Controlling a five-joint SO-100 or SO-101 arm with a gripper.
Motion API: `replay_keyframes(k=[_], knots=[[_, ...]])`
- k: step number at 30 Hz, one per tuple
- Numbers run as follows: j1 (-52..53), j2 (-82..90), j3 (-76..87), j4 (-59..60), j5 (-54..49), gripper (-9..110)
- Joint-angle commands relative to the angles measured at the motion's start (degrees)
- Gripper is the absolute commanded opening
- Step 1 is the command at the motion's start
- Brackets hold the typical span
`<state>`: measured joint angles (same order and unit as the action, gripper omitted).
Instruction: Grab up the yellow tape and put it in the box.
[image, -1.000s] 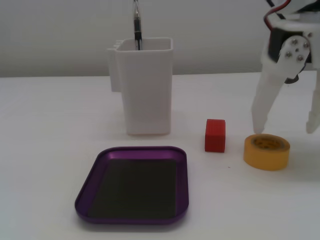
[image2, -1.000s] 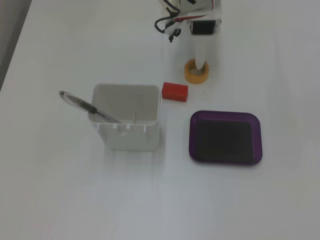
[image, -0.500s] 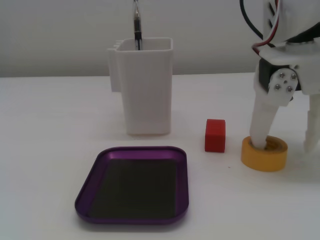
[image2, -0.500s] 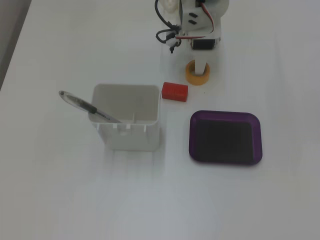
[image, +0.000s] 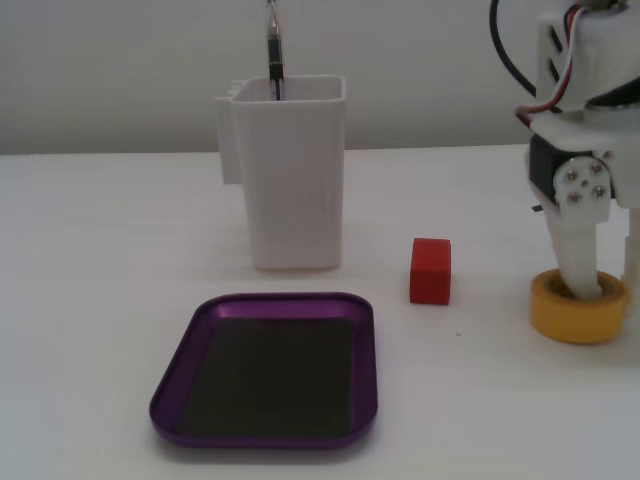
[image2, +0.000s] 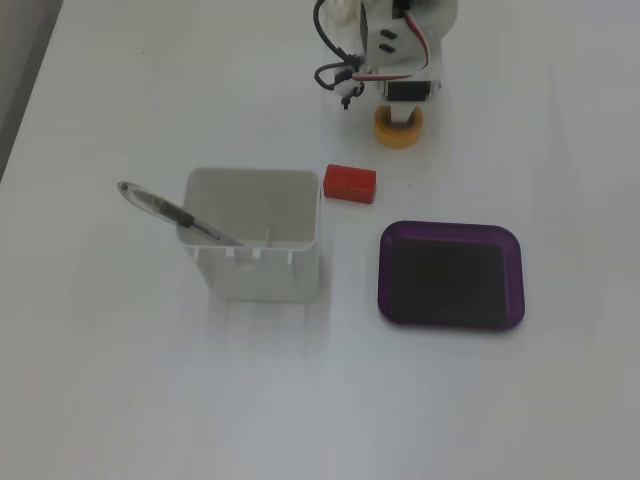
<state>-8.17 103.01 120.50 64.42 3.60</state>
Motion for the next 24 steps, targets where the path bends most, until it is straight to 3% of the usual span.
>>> replay_keyframes(k=[1, 7, 12, 24], knots=[[-2.9, 8.2, -6.9, 4.1, 1.0, -1], [-14.4, 17.7, -16.2, 9.9, 0.9, -1], [-18.4, 16.1, -20.6, 9.5, 0.9, -1], [-17.8, -18.1, -53.2, 7.0, 4.6, -1]])
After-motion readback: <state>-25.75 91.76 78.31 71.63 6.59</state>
